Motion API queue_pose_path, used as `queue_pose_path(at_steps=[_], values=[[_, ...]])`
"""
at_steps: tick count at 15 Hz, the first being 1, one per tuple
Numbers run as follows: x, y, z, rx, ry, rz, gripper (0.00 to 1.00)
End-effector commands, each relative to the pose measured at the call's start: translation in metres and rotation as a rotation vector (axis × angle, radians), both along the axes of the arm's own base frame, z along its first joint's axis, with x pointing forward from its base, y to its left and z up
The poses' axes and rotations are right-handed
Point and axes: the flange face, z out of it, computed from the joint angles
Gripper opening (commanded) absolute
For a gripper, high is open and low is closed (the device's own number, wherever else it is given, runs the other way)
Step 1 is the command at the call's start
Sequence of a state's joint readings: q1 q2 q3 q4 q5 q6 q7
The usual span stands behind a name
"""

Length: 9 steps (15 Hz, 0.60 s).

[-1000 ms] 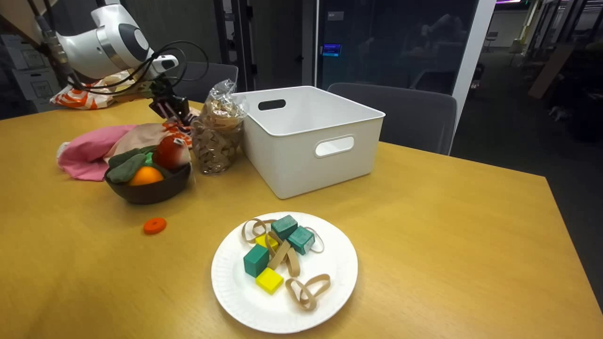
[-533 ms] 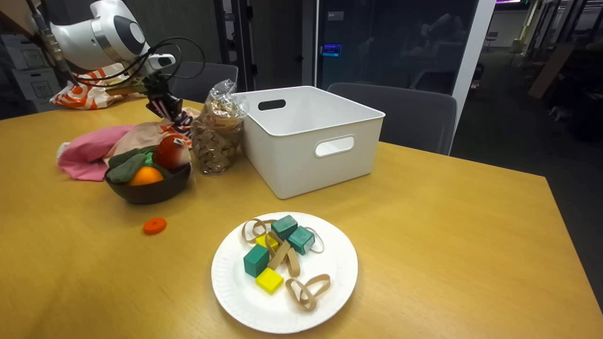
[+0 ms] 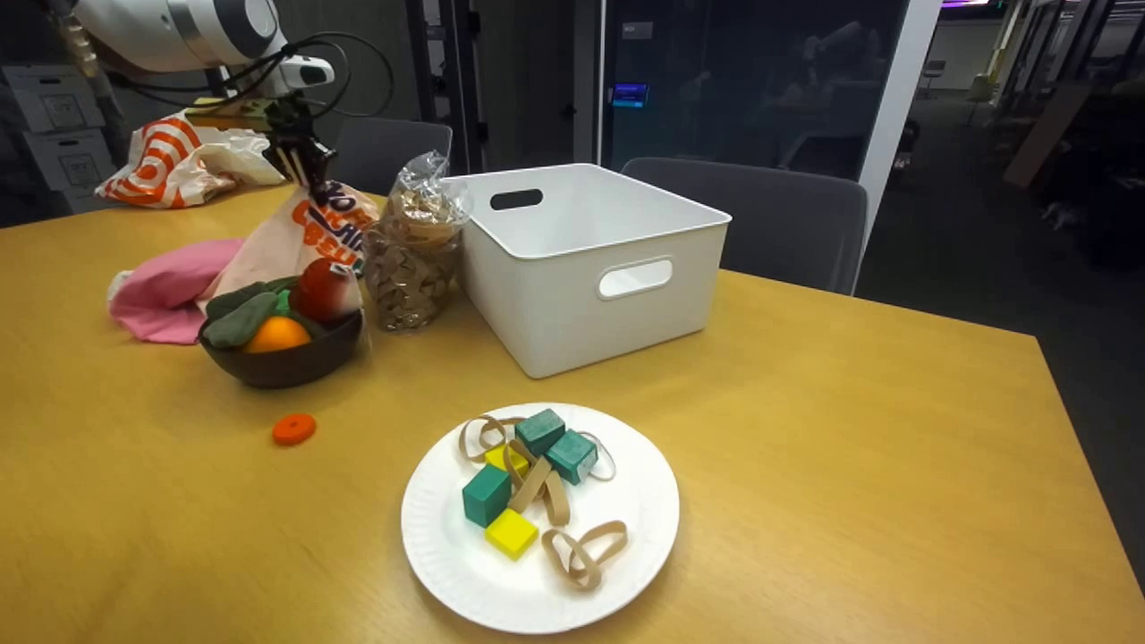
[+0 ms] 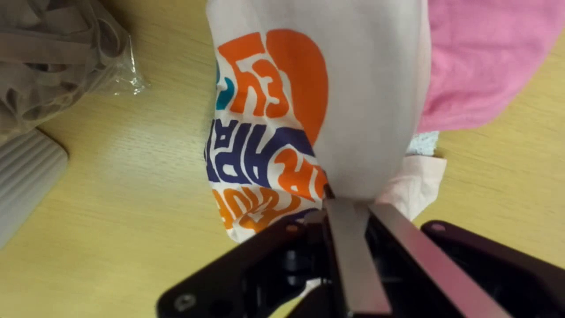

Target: Pick up the cloths on the table and hang them around the white basket

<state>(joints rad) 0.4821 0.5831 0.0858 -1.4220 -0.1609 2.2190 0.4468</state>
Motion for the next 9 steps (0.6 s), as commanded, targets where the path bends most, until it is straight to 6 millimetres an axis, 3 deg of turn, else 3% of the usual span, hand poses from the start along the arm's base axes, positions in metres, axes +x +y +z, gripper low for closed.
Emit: queue_pose_path(at_steps=[1, 5, 9], values=[[0.001, -0.020, 0.046, 0.108, 0.006, -0.004, 0.06], [0.012, -0.044, 0.082, 0.199, -0.111, -0.080, 0.05], [0.023, -0.062, 0.099, 0.231, -0.326, -0.132, 0.06]])
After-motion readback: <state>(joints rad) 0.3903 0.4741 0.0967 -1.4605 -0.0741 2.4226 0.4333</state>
